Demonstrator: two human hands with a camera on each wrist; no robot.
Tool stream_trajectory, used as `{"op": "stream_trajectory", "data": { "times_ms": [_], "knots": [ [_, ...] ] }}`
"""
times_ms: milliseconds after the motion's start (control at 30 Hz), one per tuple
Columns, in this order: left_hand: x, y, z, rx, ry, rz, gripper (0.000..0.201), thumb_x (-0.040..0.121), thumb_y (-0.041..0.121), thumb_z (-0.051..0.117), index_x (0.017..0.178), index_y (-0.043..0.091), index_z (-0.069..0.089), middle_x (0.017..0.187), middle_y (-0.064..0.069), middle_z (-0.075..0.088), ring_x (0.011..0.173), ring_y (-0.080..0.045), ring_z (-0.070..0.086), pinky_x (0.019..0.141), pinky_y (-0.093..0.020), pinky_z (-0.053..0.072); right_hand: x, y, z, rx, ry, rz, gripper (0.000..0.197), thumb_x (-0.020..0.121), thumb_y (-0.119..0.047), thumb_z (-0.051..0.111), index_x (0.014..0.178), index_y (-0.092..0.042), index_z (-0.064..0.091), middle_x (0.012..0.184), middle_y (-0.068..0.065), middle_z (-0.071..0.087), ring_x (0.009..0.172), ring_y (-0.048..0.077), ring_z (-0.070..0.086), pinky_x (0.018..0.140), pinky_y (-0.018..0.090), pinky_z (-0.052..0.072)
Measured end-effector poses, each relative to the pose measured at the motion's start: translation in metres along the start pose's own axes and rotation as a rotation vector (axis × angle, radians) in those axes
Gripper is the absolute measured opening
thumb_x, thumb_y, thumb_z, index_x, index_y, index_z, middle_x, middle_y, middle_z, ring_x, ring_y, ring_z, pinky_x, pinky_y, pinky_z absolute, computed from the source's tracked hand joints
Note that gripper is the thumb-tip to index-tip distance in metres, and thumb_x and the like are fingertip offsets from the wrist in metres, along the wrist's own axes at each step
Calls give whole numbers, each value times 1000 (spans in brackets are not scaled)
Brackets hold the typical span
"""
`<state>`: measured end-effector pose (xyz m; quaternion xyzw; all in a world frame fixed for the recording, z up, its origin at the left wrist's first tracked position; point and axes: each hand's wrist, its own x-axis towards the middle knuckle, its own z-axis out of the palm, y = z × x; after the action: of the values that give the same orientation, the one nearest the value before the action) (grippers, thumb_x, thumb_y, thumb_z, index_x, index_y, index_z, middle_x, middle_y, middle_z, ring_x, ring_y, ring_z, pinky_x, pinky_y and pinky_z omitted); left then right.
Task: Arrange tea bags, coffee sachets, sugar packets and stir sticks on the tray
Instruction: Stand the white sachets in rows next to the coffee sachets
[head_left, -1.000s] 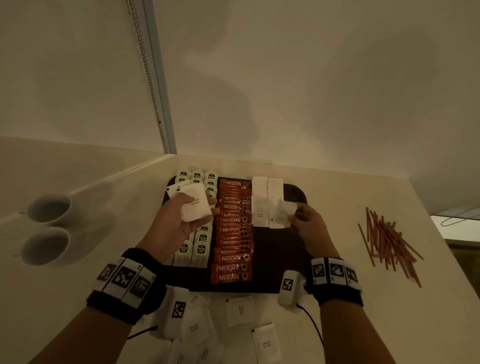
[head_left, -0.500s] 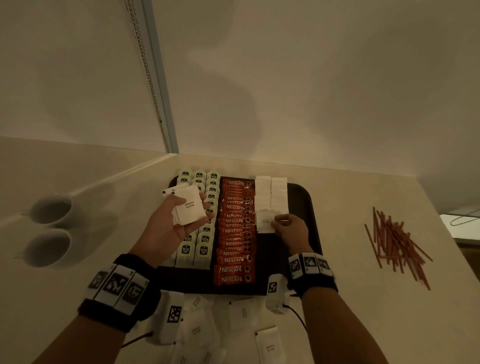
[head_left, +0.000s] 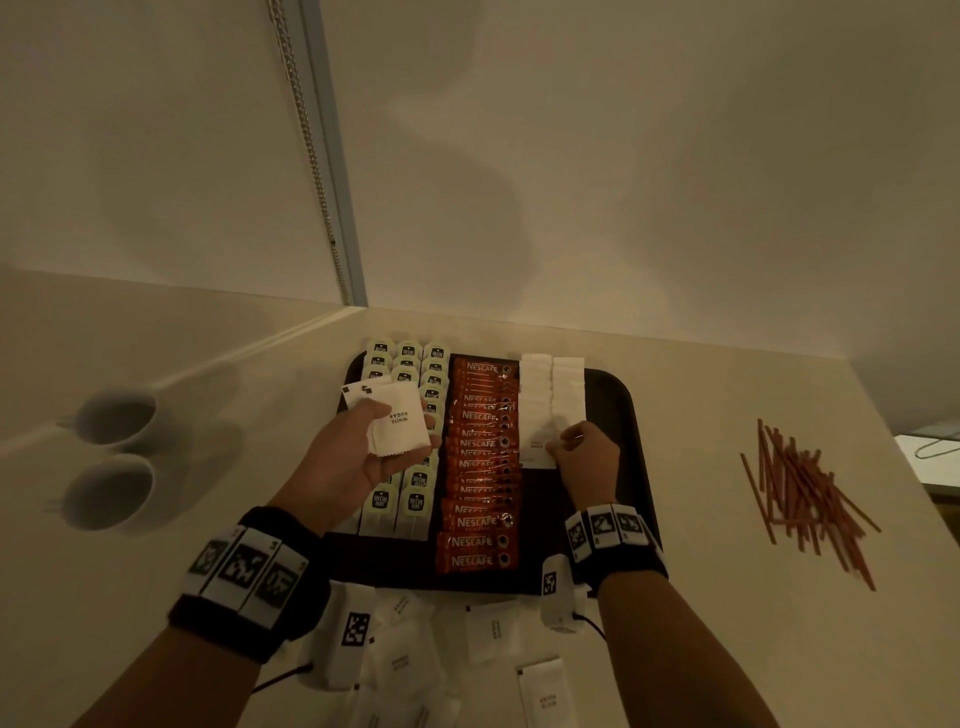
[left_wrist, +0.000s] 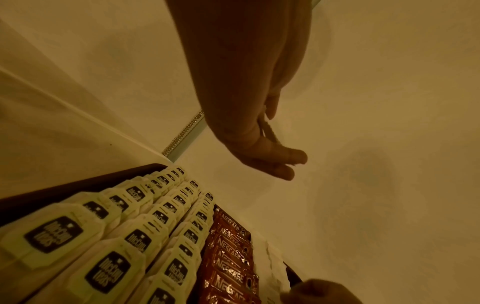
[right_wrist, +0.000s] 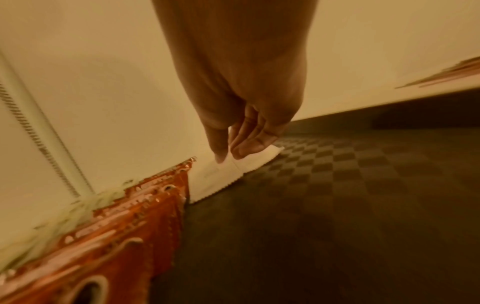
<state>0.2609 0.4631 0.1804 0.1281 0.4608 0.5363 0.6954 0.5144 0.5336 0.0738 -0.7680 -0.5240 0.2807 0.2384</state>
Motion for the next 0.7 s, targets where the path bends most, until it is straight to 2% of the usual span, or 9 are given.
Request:
{"op": "stream_trajectory", "data": {
  "times_ms": [33, 100, 200, 267, 333, 433, 567, 633, 700],
  "knots": [
    [0, -1, 1, 29, 8, -1, 26, 98, 10, 37, 117, 5, 54, 84, -15, 73, 74, -30, 71, 60, -34, 60, -3, -7, -2, 29, 1, -36, 15, 84, -16, 68, 94, -8, 61, 93, 5, 64, 81, 10, 58, 67, 15, 45],
    [0, -2, 3, 89, 48, 9, 17, 98, 10, 42, 107, 13, 57, 88, -12, 72, 79, -27, 70, 57, -35, 60, -16, -30, -8, 147, -60, -139, 13, 87, -21, 66, 93, -12, 61, 88, -3, 63, 76, 5, 57, 70, 18, 49],
    [4, -5, 7, 182, 88, 49, 13, 96, 12, 48, 103, 20, 57, 96, -6, 66, 87, -21, 63, 49, -31, 57, -48, -72, -12, 395, -372, -265, 16, 87, -33, 63, 91, -17, 62, 88, -3, 66, 80, 10, 63, 75, 22, 54],
    [6, -7, 11, 255, 74, 76, 14, 95, 13, 52, 106, 21, 57, 98, -5, 66, 85, -19, 64, 48, -26, 54, -67, -91, -11, 481, -485, -316, 21, 84, -35, 66, 96, -18, 63, 94, 2, 67, 86, 16, 64, 78, 25, 55],
    [8, -9, 13, 318, 61, 104, 16, 93, 14, 56, 107, 20, 59, 100, -7, 68, 84, -19, 66, 49, -25, 51, -77, -99, -10, 564, -509, -333, 24, 83, -25, 69, 102, -14, 60, 98, 5, 67, 90, 17, 65, 80, 26, 56],
    [8, -10, 11, 360, 42, 149, 21, 89, 11, 62, 108, 18, 61, 102, -7, 70, 88, -22, 67, 52, -25, 50, -79, -102, -14, 674, -491, -301, 20, 84, -7, 65, 102, -9, 56, 103, 6, 65, 93, 17, 65, 75, 26, 56],
    [5, -8, 10, 388, 16, 170, 8, 84, 15, 69, 89, 20, 64, 87, 0, 70, 75, -15, 66, 52, -23, 48, -69, -100, -27, 696, -423, -311, 20, 83, -1, 62, 100, -11, 56, 108, 12, 63, 98, 28, 64, 74, 40, 58],
    [4, -8, 12, 408, -9, 167, 8, 82, 19, 71, 85, 21, 64, 81, 3, 69, 71, -10, 64, 50, -22, 47, -66, -104, -36, 669, -400, -370, 19, 83, 1, 61, 93, -15, 59, 104, 10, 64, 94, 23, 65, 71, 38, 59],
    [4, -10, 14, 452, -36, 150, 10, 82, 17, 71, 89, 21, 65, 80, 3, 70, 69, -10, 63, 51, -23, 46, -66, -109, -43, 563, -387, -463, 22, 83, 0, 62, 88, -22, 61, 94, -1, 65, 84, 6, 65, 65, 24, 57]
  ]
}}
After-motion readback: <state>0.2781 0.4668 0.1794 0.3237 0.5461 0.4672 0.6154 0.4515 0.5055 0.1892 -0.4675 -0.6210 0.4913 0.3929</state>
